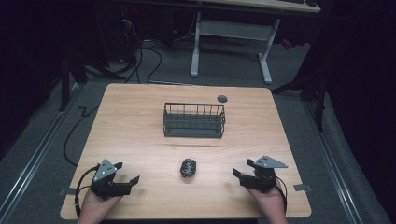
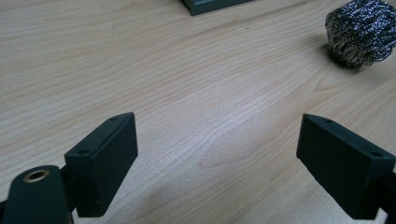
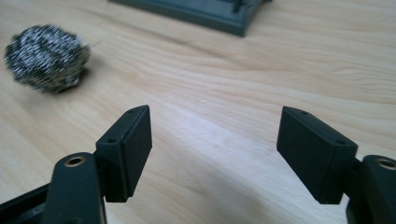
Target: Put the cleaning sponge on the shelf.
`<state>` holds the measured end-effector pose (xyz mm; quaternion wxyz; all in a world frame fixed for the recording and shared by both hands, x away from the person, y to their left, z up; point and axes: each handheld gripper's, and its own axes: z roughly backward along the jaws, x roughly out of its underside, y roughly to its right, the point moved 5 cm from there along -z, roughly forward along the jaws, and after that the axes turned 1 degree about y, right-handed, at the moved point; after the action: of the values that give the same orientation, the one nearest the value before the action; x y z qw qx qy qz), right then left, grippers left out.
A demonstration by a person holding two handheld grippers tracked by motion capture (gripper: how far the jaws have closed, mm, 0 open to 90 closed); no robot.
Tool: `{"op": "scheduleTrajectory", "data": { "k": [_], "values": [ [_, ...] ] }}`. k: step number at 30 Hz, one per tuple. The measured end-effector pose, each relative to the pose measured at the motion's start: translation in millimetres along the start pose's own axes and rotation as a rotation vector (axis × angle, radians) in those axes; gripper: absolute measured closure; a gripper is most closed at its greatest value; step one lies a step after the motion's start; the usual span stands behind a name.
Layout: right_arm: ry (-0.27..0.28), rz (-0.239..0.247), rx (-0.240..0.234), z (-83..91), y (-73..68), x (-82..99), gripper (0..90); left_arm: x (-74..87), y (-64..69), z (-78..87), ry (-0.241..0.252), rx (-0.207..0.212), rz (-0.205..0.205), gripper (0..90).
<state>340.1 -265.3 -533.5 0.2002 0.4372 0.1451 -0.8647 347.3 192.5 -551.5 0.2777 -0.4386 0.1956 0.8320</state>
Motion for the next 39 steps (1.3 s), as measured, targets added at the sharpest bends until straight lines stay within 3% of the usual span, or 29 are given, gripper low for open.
{"op": "scheduleTrajectory", "data": {
  "k": [9, 15, 18, 25, 32, 35, 39],
  "values": [
    [0.030, 0.025, 0.035, 3.9, 0.1, 1.6, 37.2, -3.0, -0.4, 0.7, 0.009, -0.002, 0.005, 14.0],
    [0.039, 0.040, 0.006, -0.1, -5.7, 0.8, 39.4, -3.0, -1.3, 1.2, 0.010, -0.003, 0.007, 14.0],
    [0.041, 0.058, -0.019, -4.2, -16.5, 0.3, 40.6, -3.6, -0.6, 1.4, 0.011, 0.000, 0.008, 14.1],
    [0.034, 0.080, -0.032, -8.9, -27.3, -0.1, 40.5, -5.1, 5.2, 0.1, 0.015, 0.015, 0.017, 14.2],
    [0.036, 0.058, -0.022, -6.4, -21.4, 1.2, 39.0, -6.9, 13.6, -2.5, 0.016, 0.023, 0.004, 13.9],
    [0.031, 0.039, -0.012, -1.9, -14.8, 3.1, 37.4, -8.9, 20.7, -3.6, 0.022, 0.022, -0.008, 13.4],
    [0.021, 0.049, 0.019, 6.1, -0.8, 5.7, 35.3, -12.0, 27.5, -6.2, 0.025, 0.013, -0.026, 12.8]
  ]
}}
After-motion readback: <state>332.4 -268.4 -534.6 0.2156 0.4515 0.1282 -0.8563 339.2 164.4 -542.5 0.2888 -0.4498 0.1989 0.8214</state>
